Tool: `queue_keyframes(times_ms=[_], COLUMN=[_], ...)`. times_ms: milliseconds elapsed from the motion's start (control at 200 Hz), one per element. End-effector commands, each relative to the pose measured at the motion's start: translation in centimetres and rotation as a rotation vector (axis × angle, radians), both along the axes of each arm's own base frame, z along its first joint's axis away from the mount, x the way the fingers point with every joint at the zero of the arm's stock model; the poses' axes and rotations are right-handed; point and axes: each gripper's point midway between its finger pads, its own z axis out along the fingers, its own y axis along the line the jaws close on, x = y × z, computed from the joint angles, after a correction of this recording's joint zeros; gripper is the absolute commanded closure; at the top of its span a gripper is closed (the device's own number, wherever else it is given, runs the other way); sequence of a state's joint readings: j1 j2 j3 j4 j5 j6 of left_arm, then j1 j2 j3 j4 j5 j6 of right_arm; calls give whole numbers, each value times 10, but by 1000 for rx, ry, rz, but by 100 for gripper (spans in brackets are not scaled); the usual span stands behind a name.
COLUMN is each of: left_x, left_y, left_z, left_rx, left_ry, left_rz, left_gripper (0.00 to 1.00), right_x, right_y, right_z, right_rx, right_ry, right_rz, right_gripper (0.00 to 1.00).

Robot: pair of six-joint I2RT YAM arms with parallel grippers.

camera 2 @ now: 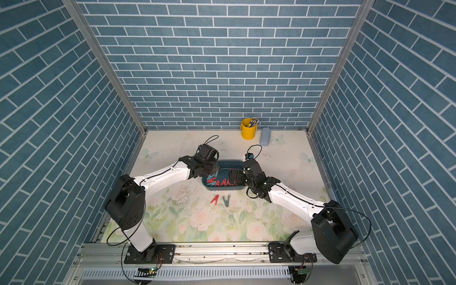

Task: Take the clothespins out of the storage box
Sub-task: Pick up the clothespin from the storage box, then place the clothespin at the center of the board.

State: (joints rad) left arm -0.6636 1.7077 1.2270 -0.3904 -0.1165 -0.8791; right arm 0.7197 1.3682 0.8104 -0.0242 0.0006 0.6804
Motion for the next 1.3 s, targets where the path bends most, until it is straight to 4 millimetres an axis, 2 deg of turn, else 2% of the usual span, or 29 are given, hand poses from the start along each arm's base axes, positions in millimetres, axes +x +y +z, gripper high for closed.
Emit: queue_keyframes(times_ms=[0,200,365,575,890,1190,1295], left_x=[-24,-58,-86,-116,-128,-125,-125], left_y=[26,55,76,78,73,69,68], left_z=[-9,-12,-27,-59,-91,-101,-98], left_rx=[73,66,54,26,7,9,13], left_ry=[37,54,81,146,200,215,207], left_rz=[20,65,105,119,129,129,126], left_gripper=[94,94,94,93,92,90,83], right_x=[11,20,26,27,21,21,22], right_y=[15,27,39,50,53,54,54], right_z=[18,14,10,7,1,-3,-2], right_rx=[42,39,43,41,12,-67,-73], right_ry=[-45,-44,-33,-24,-8,-15,-23], right_rz=[26,48,73,94,104,115,110], right_gripper=[1,1,1,1,1,1,1])
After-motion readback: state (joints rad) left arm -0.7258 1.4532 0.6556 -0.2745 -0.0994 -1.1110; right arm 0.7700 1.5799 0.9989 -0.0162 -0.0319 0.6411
